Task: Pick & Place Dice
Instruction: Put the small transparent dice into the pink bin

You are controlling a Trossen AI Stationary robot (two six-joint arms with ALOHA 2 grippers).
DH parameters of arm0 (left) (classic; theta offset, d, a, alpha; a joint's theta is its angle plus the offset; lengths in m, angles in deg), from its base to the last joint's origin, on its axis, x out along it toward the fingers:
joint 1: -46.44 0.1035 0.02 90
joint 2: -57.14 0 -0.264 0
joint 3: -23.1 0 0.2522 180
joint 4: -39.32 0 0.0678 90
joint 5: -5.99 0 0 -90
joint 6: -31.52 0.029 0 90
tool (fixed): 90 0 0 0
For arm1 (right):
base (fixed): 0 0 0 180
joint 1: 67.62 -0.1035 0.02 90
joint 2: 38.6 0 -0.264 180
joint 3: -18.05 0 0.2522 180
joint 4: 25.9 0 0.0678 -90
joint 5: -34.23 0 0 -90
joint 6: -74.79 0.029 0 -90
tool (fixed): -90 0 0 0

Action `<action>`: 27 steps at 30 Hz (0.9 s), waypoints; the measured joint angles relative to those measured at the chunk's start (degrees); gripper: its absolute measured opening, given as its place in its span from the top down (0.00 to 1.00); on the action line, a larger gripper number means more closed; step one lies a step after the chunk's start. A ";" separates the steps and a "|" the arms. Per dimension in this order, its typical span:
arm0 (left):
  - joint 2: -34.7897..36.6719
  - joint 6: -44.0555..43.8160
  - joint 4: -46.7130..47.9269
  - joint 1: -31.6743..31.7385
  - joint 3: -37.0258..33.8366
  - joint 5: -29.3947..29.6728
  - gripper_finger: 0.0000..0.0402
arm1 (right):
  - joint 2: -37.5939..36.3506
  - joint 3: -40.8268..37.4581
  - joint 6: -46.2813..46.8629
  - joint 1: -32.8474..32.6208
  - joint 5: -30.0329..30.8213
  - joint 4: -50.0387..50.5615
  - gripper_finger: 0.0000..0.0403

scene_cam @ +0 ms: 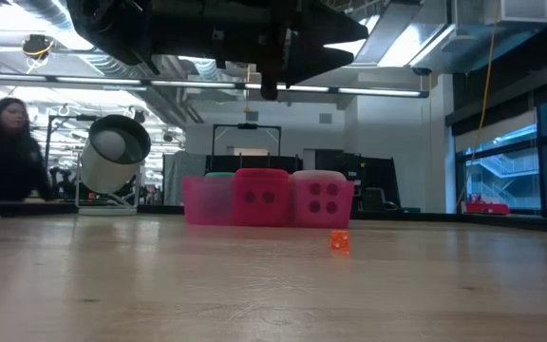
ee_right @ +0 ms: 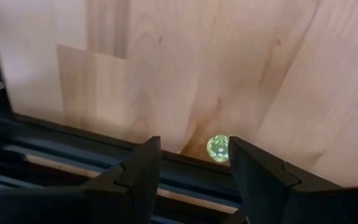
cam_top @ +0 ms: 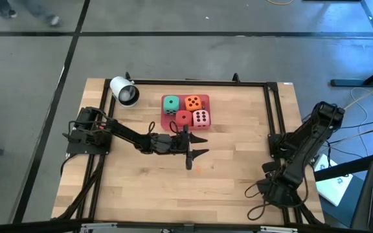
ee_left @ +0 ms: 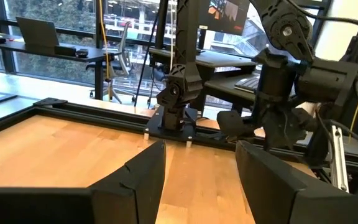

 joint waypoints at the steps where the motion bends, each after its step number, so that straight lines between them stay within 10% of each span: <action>1: 0.00 0.00 0.00 0.00 0.00 0.00 0.53 | 0.80 0.00 -0.41 0.38 -0.60 0.00 0.53; 27: 0.00 0.13 0.31 -0.79 0.00 -1.66 0.53 | 11.29 0.31 -11.37 3.61 -5.68 0.99 0.53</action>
